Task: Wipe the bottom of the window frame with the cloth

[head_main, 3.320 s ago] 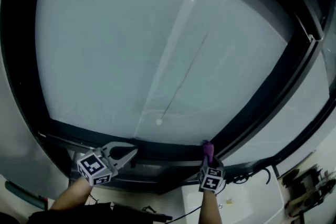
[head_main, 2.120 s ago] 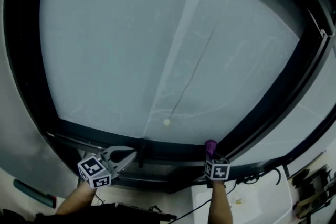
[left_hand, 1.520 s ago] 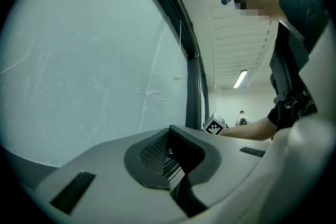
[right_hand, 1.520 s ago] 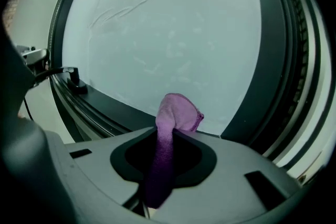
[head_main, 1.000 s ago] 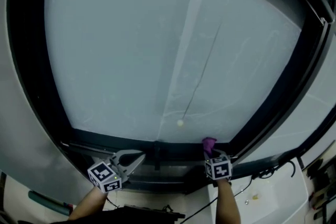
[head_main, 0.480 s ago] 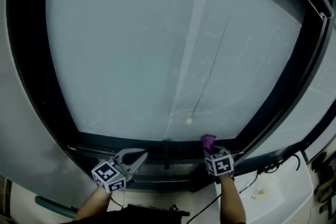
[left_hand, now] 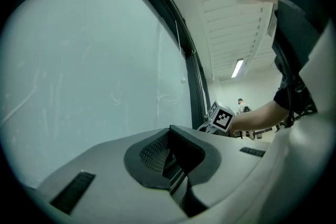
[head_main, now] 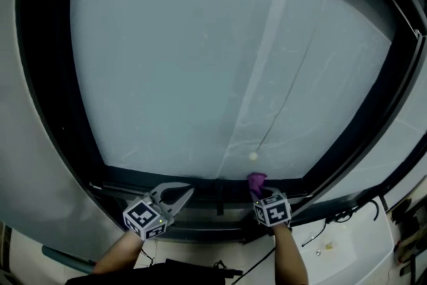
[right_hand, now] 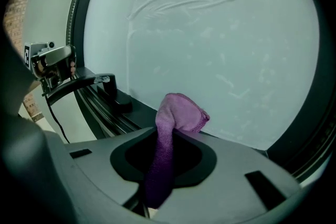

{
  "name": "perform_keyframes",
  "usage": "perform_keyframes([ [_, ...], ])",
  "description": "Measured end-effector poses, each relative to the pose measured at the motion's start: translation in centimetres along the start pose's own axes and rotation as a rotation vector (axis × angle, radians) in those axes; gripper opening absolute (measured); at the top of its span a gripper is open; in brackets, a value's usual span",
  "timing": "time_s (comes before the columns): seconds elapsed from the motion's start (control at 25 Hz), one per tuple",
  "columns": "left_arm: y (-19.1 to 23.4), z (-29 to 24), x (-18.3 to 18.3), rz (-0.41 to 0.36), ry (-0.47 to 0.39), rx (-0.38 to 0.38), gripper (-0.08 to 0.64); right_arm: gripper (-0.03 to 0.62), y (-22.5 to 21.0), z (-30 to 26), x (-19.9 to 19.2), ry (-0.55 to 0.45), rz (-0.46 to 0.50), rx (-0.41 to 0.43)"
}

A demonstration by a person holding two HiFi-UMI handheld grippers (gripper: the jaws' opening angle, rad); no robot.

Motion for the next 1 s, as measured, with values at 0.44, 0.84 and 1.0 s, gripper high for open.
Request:
perform_keyframes([
  [0.44, 0.3, 3.3, -0.7, 0.009, 0.026, -0.057, 0.002, 0.075, 3.7, -0.6, 1.5, -0.023, 0.001, 0.007],
  [0.84, -0.6, 4.7, -0.7, 0.032, -0.006, 0.031, 0.002, 0.075, 3.5, -0.6, 1.3, -0.06, -0.081, 0.1],
  [1.0, -1.8, 4.0, -0.3, 0.018, 0.002, 0.033, 0.002, 0.075, 4.2, -0.5, 1.8, -0.094, -0.085, 0.165],
])
Point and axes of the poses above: the fingertips, and each gripper's own axes: z backward along the fingers, y to its left, x out of its top, the point moved 4 cm from there along z, backward along the fingers, and after that the axes turned 2 degrees about z, right-handed, at the moved point
